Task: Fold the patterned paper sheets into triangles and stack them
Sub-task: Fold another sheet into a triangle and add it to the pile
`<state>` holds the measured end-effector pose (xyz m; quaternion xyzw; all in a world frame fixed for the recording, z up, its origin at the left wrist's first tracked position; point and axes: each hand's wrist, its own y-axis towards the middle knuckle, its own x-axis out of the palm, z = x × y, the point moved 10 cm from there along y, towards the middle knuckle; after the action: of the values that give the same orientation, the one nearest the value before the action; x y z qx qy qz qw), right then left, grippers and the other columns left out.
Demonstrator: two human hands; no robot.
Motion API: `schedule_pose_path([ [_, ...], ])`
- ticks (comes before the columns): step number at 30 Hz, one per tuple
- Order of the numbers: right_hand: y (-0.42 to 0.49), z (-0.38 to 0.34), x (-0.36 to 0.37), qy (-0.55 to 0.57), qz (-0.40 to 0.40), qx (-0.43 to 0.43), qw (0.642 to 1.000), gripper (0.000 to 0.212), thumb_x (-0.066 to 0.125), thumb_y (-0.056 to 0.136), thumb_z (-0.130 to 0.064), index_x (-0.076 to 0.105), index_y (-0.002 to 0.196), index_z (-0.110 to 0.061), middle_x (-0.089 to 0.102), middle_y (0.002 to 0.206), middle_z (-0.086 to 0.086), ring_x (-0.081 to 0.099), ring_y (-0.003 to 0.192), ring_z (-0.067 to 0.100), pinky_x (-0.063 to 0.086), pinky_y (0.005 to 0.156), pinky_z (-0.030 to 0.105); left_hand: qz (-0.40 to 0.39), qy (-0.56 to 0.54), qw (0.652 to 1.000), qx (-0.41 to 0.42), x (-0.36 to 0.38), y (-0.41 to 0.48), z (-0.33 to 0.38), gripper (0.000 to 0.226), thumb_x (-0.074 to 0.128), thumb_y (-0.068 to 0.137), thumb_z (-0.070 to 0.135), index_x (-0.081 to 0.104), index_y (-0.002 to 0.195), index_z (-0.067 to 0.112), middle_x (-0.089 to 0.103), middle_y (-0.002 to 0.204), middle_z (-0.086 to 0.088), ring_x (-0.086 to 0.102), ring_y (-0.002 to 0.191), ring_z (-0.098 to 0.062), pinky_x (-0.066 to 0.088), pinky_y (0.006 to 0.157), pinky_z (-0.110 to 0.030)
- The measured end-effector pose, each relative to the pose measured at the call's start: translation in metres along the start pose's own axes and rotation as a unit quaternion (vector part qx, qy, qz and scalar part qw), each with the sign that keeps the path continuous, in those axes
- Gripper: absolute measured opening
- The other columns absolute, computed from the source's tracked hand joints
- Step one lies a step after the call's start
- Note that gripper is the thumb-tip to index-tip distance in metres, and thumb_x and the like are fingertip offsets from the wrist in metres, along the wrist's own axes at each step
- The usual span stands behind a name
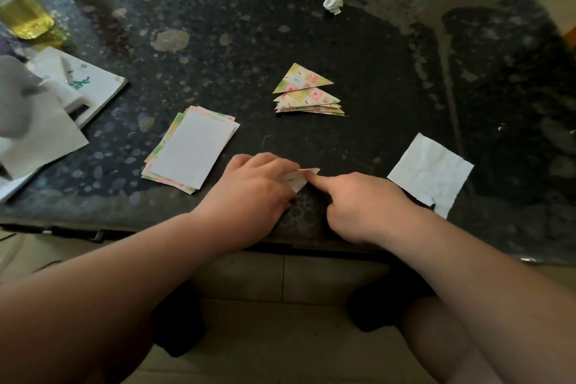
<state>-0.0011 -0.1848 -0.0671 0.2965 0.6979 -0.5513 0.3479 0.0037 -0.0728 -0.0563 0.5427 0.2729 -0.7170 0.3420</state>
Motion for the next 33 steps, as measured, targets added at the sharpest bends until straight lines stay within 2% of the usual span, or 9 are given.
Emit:
schedule_pose_path([
  [5,0.005,0.014,0.000,0.033,-0.025,0.001,0.999,0.073,0.045,0.096,-0.020,0.024,0.155,-0.058,0.043,0.160,-0.009,0.048,0.138,0.020,0.051,0.101,0.036,0.010,-0.028,0.999,0.031,0.009,-0.009,0.010,0.013,0.071,0.090,0.019,0.073,0.099,0.028,0.065,0.138,0.007,0.054,0.135,-0.013,0.032,0.113,-0.037],
  [8,0.008,0.021,0.000,0.078,-0.030,-0.010,0.996,0.070,0.049,0.096,-0.019,0.033,0.151,-0.060,0.054,0.150,-0.009,0.056,0.127,0.016,0.049,0.092,0.027,0.002,-0.070,0.998,0.011,0.004,-0.011,0.010,0.014,0.069,0.091,0.016,0.060,0.097,0.025,0.060,0.143,0.003,0.050,0.137,-0.018,0.035,0.112,-0.037],
  [10,0.009,0.022,-0.001,0.084,-0.023,-0.011,0.996,0.068,0.050,0.097,-0.020,0.036,0.150,-0.059,0.061,0.140,-0.009,0.059,0.119,0.016,0.046,0.080,0.024,-0.013,-0.070,0.997,-0.002,0.002,-0.009,0.008,0.016,0.065,0.094,0.021,0.052,0.100,0.026,0.048,0.153,0.005,0.041,0.142,-0.017,0.031,0.115,-0.034],
  [12,0.009,0.022,-0.006,0.077,0.001,-0.008,0.997,0.065,0.051,0.097,-0.022,0.039,0.149,-0.058,0.063,0.137,-0.010,0.060,0.115,0.014,0.046,0.077,0.025,-0.018,-0.065,0.998,-0.003,0.000,-0.005,0.006,0.018,0.063,0.095,0.027,0.047,0.103,0.029,0.040,0.158,0.009,0.034,0.146,-0.014,0.027,0.116,-0.031],
  [16,0.010,0.026,-0.011,0.050,0.037,0.002,0.998,0.062,0.050,0.096,-0.025,0.040,0.148,-0.058,0.056,0.147,-0.015,0.056,0.127,0.014,0.053,0.088,0.030,-0.037,-0.075,0.997,-0.002,0.004,0.002,0.006,0.032,0.061,0.096,0.025,0.048,0.125,0.024,0.039,0.160,0.009,0.028,0.149,-0.009,0.024,0.117,-0.028],
  [20,0.011,0.031,-0.016,0.034,0.049,0.014,0.998,0.058,0.050,0.096,-0.025,0.046,0.147,-0.054,0.050,0.154,-0.014,0.050,0.136,0.015,0.054,0.095,0.034,-0.075,-0.064,0.995,-0.007,0.013,0.004,0.010,0.042,0.051,0.098,0.023,0.042,0.139,0.020,0.027,0.165,0.009,0.016,0.153,-0.008,0.016,0.119,-0.028],
  [24,0.013,0.033,-0.021,0.039,0.063,0.015,0.997,0.053,0.049,0.097,-0.025,0.053,0.145,-0.047,0.052,0.152,-0.013,0.049,0.138,0.016,0.053,0.101,0.037,-0.081,-0.062,0.995,-0.009,0.018,0.002,0.014,0.020,0.048,0.096,0.022,0.042,0.114,0.026,0.021,0.167,0.009,0.013,0.152,-0.007,0.016,0.115,-0.032],
  [28,0.013,0.031,-0.019,0.034,0.066,0.011,0.997,0.052,0.050,0.096,-0.026,0.054,0.145,-0.043,0.055,0.150,-0.013,0.051,0.136,0.016,0.053,0.102,0.039,-0.088,-0.041,0.995,-0.001,0.020,0.005,0.020,0.029,0.046,0.093,0.022,0.048,0.122,0.024,0.022,0.167,0.012,0.011,0.152,-0.006,0.018,0.116,-0.038],
  [33,0.009,0.028,-0.024,0.052,0.102,0.008,0.993,0.060,0.051,0.095,-0.026,0.044,0.151,-0.044,0.053,0.152,-0.011,0.050,0.138,0.017,0.052,0.100,0.034,-0.099,-0.019,0.995,0.000,0.017,0.005,0.025,0.020,0.044,0.093,0.022,0.047,0.113,0.024,0.026,0.166,0.007,0.017,0.152,-0.011,0.024,0.114,-0.041],
])
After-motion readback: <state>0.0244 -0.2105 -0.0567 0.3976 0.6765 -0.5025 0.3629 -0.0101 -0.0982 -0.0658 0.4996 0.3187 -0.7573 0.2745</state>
